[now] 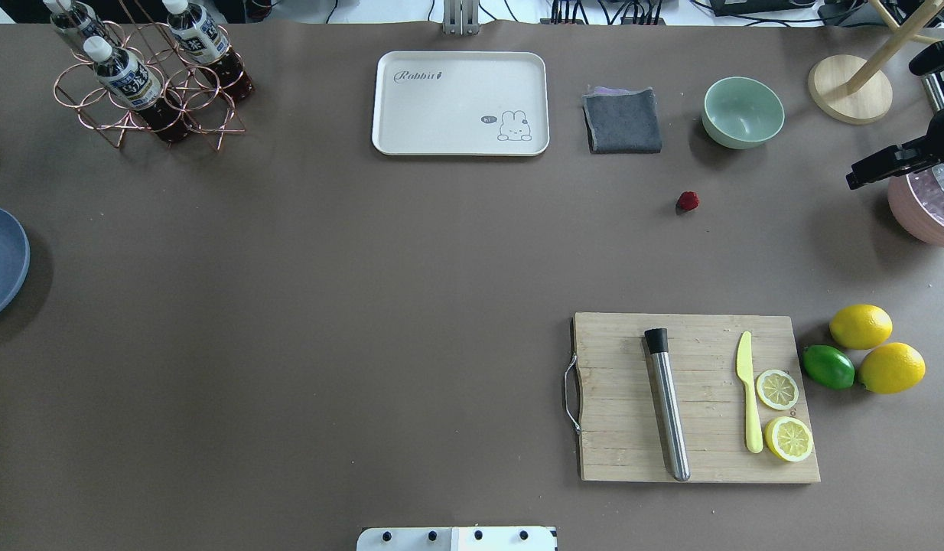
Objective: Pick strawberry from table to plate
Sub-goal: 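Push the blue plate with the left gripper toward the table centre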
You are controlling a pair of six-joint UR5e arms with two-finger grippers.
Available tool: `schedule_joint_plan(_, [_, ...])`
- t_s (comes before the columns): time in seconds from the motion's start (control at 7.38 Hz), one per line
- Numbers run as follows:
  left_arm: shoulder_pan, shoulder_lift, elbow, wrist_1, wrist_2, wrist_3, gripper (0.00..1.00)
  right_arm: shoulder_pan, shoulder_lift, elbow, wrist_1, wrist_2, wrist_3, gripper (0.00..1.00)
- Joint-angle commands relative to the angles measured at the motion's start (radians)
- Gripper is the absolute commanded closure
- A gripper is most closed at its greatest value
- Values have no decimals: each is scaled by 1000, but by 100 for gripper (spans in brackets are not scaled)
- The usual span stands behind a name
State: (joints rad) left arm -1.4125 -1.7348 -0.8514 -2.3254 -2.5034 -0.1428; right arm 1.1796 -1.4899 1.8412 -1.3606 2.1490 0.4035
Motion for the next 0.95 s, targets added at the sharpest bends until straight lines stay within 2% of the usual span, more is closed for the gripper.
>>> schedule_joint_plan(0.0, [18, -9, 25, -25, 1, 0, 62, 0, 3, 1, 0, -12, 0, 1])
schedule_joint_plan(0.14, [18, -11, 23, -25, -6, 0, 94, 0, 8, 0, 0, -12, 1, 1])
schedule_joint_plan(0.27, [18, -12, 11, -25, -37, 0, 100, 0, 10, 1, 0, -12, 3, 1])
schedule_joint_plan(0.54, [1, -3, -58, -14, -119, -17, 100, 0, 10, 3, 0, -12, 5, 1])
schedule_joint_plan(0.81, [-14, 41, -206, -14, -155, -148, 100, 0, 10, 1, 0, -12, 5, 1])
